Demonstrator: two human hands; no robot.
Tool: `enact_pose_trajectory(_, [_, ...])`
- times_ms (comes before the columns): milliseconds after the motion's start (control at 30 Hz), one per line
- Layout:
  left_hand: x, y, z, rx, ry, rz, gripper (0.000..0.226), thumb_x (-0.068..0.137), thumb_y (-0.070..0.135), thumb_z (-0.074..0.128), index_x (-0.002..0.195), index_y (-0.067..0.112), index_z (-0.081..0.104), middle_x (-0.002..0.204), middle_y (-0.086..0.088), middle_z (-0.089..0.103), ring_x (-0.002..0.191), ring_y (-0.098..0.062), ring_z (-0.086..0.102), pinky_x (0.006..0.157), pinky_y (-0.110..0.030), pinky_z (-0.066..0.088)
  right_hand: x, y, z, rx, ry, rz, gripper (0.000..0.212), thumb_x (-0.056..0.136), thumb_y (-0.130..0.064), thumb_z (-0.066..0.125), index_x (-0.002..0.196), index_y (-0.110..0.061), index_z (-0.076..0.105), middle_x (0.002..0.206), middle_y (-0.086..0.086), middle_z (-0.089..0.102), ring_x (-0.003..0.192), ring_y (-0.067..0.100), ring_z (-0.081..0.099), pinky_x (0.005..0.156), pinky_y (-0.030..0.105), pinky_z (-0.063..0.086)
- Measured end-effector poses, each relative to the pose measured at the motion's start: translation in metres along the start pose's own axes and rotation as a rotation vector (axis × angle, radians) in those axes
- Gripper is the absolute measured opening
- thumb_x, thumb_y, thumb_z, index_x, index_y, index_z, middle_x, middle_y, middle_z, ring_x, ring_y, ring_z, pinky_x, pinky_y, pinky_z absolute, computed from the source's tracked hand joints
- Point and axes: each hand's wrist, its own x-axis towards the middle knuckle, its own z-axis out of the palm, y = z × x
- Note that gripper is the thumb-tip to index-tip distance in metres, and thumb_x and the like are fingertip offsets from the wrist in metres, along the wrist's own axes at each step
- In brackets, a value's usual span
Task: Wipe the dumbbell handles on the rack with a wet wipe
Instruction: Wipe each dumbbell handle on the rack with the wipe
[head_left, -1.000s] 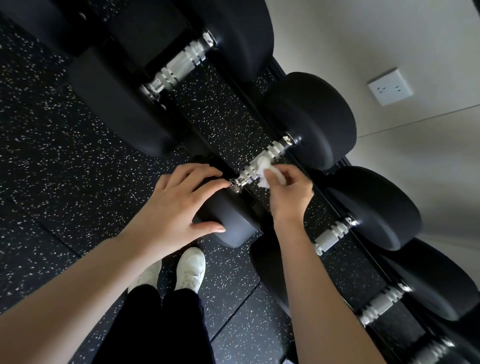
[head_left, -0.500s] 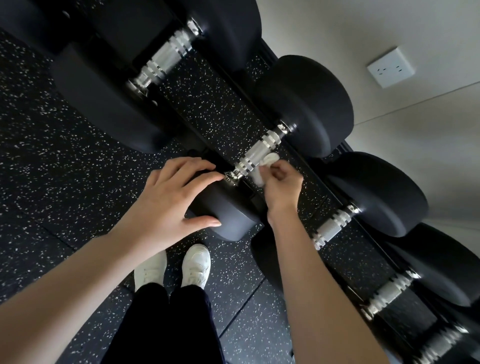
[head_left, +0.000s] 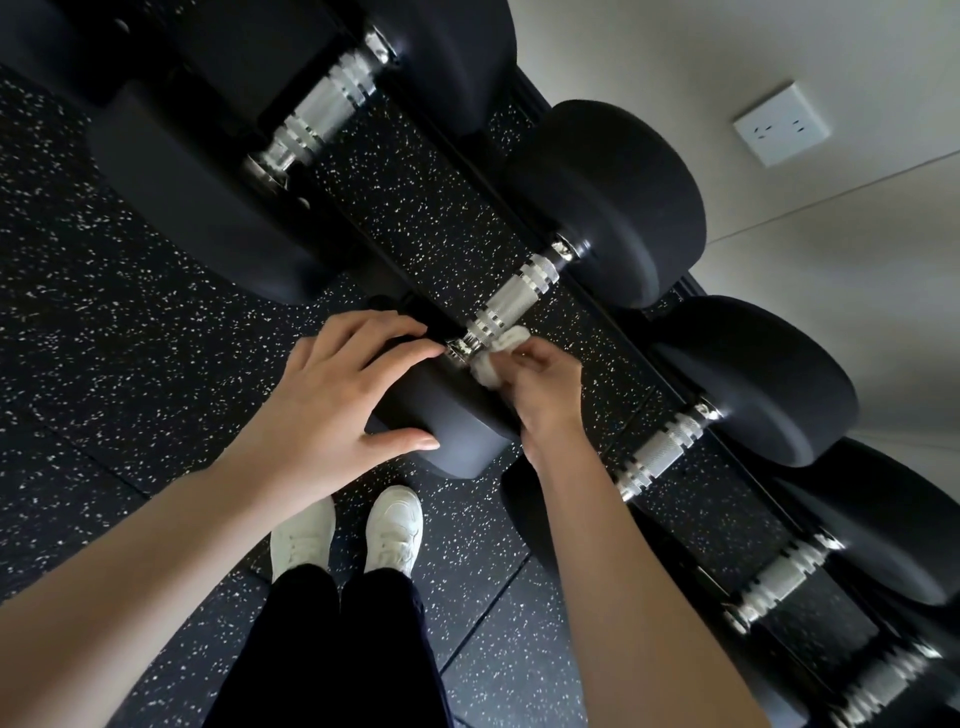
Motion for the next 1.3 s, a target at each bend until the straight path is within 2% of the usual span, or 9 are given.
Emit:
enact_pose_trajectory(167, [0.000,0.000,0.001,0.011,0.005,0.002,0.067,0.071,0.061,0.048,0.128,0.025,0.050,0.134,0.006,0.046,0.124,-0.019,0.036,0.089,-0.043,0.038,0.004,-0.015,0.001,0.220,-0.036,0.082,0.024,0.072,0.021,0.059,0.079,-0.001,0.063,0.071,0.014,0.064,0.062,0.020,0.061,0.070,0.030,0.057])
enact_pose_trajectory(267, [0.000,-0.001,0.001,0.009,0.005,0.005,0.067,0.071,0.061,0.048,0.128,0.025,0.051,0.134,0.007,0.045,0.124,-0.018,0.036,0.089,-0.041,0.036,0.011,-0.025,0.003,0.340,-0.021,0.070,0.028,0.077,0.024,0.050,0.093,0.005,0.062,0.089,0.028,0.067,0.076,0.027,0.062,0.078,0.033,0.058])
enact_pose_trajectory(400, [0.000,-0.003,0.002,0.013,0.005,0.011,0.067,0.071,0.062,0.049,0.128,0.026,0.051,0.134,0.008,0.045,0.125,-0.018,0.036,0.089,-0.037,0.032,0.026,-0.033,-0.003,0.617,-0.074,0.011,0.027,0.083,0.019,0.045,0.098,0.003,0.061,0.097,0.017,0.065,0.089,0.023,0.063,0.083,0.033,0.054])
enact_pose_trajectory(533, [-0.001,-0.004,0.003,0.009,0.001,0.002,0.067,0.072,0.062,0.049,0.129,0.027,0.050,0.135,0.009,0.044,0.126,-0.017,0.035,0.089,-0.036,0.031,0.028,-0.035,-0.010,0.687,-0.151,-0.009,0.021,0.086,0.012,0.045,0.096,0.000,0.059,0.089,0.014,0.058,0.085,0.023,0.056,0.094,0.038,0.047])
enact_pose_trajectory(667, [0.000,-0.003,0.003,0.011,-0.002,0.002,0.067,0.072,0.061,0.049,0.129,0.026,0.051,0.135,0.009,0.044,0.125,-0.017,0.035,0.089,-0.037,0.031,0.020,-0.031,-0.018,0.834,-0.238,0.061,0.026,0.094,-0.010,0.038,0.109,0.002,0.057,0.107,0.018,0.061,0.111,0.032,0.058,0.102,0.044,0.044])
enact_pose_trajectory(933, [-0.001,-0.003,0.003,0.008,0.007,0.005,0.067,0.072,0.061,0.050,0.129,0.026,0.050,0.135,0.009,0.043,0.126,-0.018,0.034,0.091,-0.037,0.030,0.018,-0.024,-0.010,0.847,-0.176,0.031,0.028,0.091,-0.003,0.052,0.118,0.006,0.056,0.111,0.018,0.060,0.101,0.024,0.058,0.100,0.038,0.047])
enact_pose_trajectory(1133, [-0.001,-0.002,0.003,0.011,0.010,0.004,0.067,0.071,0.060,0.050,0.128,0.026,0.051,0.134,0.008,0.044,0.125,-0.018,0.036,0.090,-0.038,0.031,0.006,-0.010,-0.007,0.783,-0.191,0.071,0.024,0.091,0.002,0.050,0.113,0.005,0.058,0.096,0.014,0.064,0.084,0.020,0.060,0.077,0.027,0.056])
enact_pose_trajectory(1233, [-0.001,-0.002,0.002,0.012,0.007,0.006,0.067,0.071,0.061,0.049,0.128,0.025,0.051,0.134,0.008,0.045,0.125,-0.018,0.035,0.091,-0.039,0.031,0.009,-0.017,-0.007,0.800,-0.152,0.041,0.029,0.090,0.004,0.052,0.118,0.007,0.055,0.108,0.016,0.065,0.095,0.023,0.062,0.089,0.031,0.053])
enact_pose_trajectory(1300, [-0.001,-0.002,0.002,0.011,0.010,0.010,0.067,0.072,0.061,0.049,0.128,0.025,0.051,0.134,0.008,0.045,0.126,-0.017,0.035,0.091,-0.038,0.031,0.018,-0.030,-0.012,0.846,-0.122,0.008,0.025,0.089,0.007,0.052,0.113,0.005,0.057,0.103,0.013,0.065,0.090,0.019,0.062,0.093,0.030,0.051])
